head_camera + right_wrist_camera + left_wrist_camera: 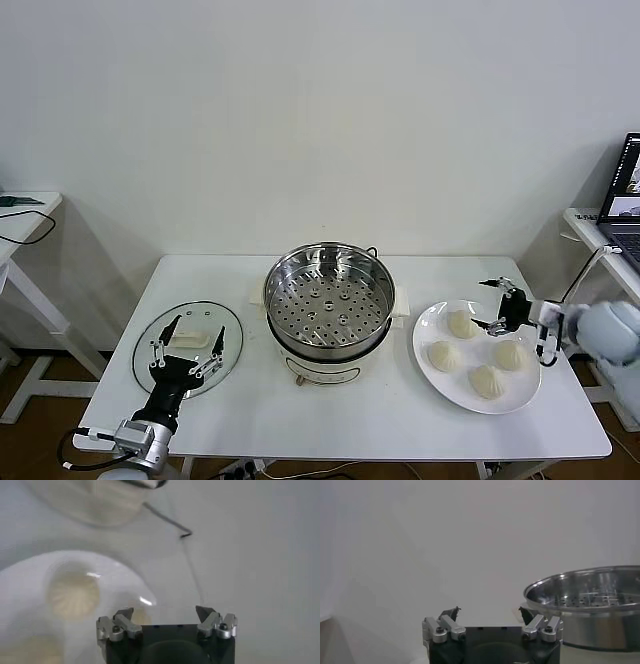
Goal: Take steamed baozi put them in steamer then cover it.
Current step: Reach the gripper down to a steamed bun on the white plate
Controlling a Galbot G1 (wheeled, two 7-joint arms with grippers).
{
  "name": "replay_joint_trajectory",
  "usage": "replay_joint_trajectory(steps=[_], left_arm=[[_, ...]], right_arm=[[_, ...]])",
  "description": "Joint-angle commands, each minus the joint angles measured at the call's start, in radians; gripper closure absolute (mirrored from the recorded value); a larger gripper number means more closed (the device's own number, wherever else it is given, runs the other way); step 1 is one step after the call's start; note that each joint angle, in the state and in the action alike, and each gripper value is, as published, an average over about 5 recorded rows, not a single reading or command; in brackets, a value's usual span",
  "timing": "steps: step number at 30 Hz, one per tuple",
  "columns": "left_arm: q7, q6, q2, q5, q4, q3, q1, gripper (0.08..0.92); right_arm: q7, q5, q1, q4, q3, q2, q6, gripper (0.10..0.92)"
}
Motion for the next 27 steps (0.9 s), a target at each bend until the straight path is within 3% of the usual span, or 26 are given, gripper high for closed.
replay_joint_trajectory(steps=[1, 27], left_arm=[[0.000, 0.001, -0.008, 0.017, 0.002, 0.007, 0.003, 0.177], [-0.005, -0.002, -0.018, 0.039, 0.014, 0.006, 0.012, 0.177]], right_arm=[[-0.212, -0.041, 0.356, -0.154, -0.355, 0.025, -0.018, 0.203], [-0.148, -0.197, 0.244, -0.376, -0.261, 0.287, -0.021, 0.203]])
